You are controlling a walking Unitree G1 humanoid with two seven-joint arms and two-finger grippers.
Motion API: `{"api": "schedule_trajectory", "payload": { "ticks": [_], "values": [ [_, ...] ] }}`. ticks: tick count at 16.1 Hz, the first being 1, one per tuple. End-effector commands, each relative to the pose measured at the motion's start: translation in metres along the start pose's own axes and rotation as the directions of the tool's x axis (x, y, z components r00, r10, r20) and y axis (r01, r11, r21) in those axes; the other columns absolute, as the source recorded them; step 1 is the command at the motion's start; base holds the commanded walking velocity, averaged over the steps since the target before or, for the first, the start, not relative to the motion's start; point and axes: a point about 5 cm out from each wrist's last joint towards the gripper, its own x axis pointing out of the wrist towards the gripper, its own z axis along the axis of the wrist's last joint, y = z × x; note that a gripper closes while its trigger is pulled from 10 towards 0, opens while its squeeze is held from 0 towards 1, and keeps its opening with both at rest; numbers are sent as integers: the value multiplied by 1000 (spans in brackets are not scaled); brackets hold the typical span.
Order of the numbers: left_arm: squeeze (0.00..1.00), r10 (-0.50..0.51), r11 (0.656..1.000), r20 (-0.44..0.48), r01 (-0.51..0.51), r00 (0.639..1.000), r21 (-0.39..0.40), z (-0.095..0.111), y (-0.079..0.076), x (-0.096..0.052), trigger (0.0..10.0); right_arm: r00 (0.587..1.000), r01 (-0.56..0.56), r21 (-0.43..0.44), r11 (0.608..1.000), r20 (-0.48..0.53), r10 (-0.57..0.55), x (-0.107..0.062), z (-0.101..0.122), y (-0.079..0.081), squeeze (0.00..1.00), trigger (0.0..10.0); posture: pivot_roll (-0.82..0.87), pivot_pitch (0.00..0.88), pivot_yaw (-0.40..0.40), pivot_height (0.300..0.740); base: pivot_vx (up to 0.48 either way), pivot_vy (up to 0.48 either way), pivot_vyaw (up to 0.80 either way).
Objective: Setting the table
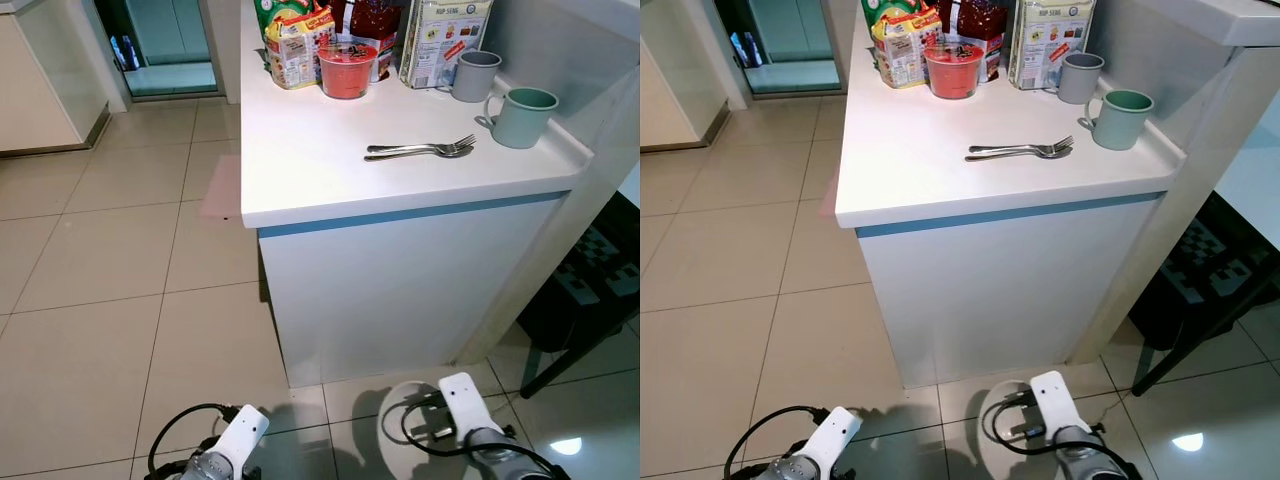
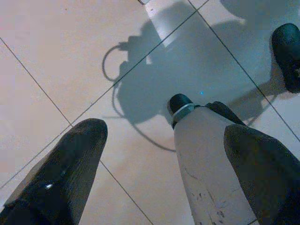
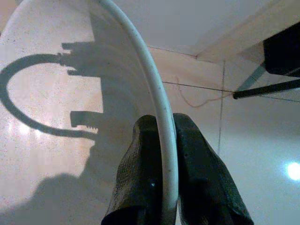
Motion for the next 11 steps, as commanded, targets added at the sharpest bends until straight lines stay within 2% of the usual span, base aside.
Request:
{"api": "schedule_trajectory", "payload": {
  "ticks": [1, 11],
  "values": [
    [0, 10, 1000, -2, -10, 1000, 20, 2, 4, 0, 10000, 999, -31, -16, 999, -42, 30, 0, -7, 10, 0, 0, 101, 0, 24, 740, 0, 0, 0],
    [0, 22, 1000, -10, -22, 1000, 2, -4, 1, 0, 10000, 998, -49, -64, 997, -48, 46, -1, -8, 10, 0, 0, 109, 0, -6, 740, 0, 0, 0]
  ]
}}
